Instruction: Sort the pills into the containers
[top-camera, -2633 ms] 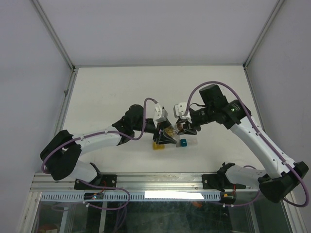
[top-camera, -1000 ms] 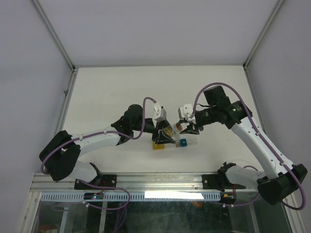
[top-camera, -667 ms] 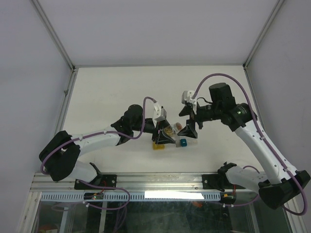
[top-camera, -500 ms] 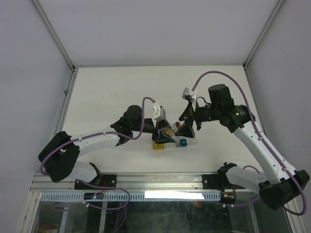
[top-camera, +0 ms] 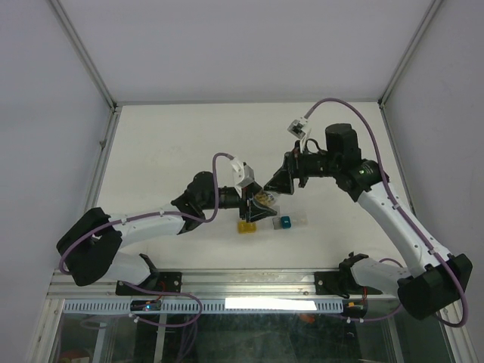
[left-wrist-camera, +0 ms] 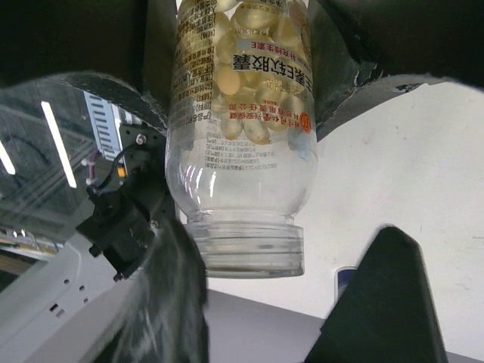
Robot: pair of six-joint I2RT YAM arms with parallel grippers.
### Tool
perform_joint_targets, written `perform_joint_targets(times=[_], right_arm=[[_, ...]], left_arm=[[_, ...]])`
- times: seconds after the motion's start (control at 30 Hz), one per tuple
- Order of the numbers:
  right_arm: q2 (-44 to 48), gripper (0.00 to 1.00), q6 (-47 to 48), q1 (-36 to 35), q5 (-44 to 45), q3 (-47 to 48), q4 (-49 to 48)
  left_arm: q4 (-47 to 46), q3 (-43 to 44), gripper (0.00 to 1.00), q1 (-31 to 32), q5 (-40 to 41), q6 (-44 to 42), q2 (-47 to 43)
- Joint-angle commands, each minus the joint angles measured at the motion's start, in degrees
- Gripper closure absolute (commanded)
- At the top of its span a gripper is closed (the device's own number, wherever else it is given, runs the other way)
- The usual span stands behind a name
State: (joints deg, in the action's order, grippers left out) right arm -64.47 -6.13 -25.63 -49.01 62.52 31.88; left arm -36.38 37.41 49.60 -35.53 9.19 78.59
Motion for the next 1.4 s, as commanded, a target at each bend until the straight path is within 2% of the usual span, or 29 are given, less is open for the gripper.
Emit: perform_joint_targets(times=[0.0, 0.2, 0.4, 0.67, 0.97, 1.07, 1.23, 1.37], right_arm=[[2.14, 0.15, -6.52, 1.63, -4.16, -0.25, -15.95], [1.59, 0.15, -7.16, 1.7, -2.79, -3.88, -27.73], [1.73, 0.16, -9.43, 1.61, -1.82, -6.6, -33.39], [1.93, 0.2, -12.25, 1.3, -2.03, -7.58, -36.62], [1.34, 0.27, -16.24, 1.37, -1.77, -6.39, -39.33], [0.99, 0.32, -17.68, 1.35, -2.31, -6.69, -40.8], [1.17, 0.49, -18.17, 1.33, -3.17, -7.34, -41.56], [1.21, 0.51, -18.22, 1.33, -3.17, -7.29, -41.51]], left_arm=[[-14.22, -2.27, 1.0, 1.98, 8.43, 6.64, -1.7], [-22.27, -3.72, 1.0, 5.29, 21.66, 11.78, -1.46], [-22.13, -2.96, 1.0, 6.73, 31.31, 12.7, -1.34], [-21.14, -1.09, 1.0, 6.82, 34.78, 14.71, -0.41], [-20.47, 0.27, 1.0, 6.82, 34.2, 14.79, 0.9], [-20.41, 0.52, 1.0, 6.82, 34.08, 14.94, 1.11], [-20.2, 0.65, 1.0, 6.83, 34.55, 14.96, 0.91], [-19.96, 1.15, 1.0, 6.92, 34.47, 15.41, 1.19]])
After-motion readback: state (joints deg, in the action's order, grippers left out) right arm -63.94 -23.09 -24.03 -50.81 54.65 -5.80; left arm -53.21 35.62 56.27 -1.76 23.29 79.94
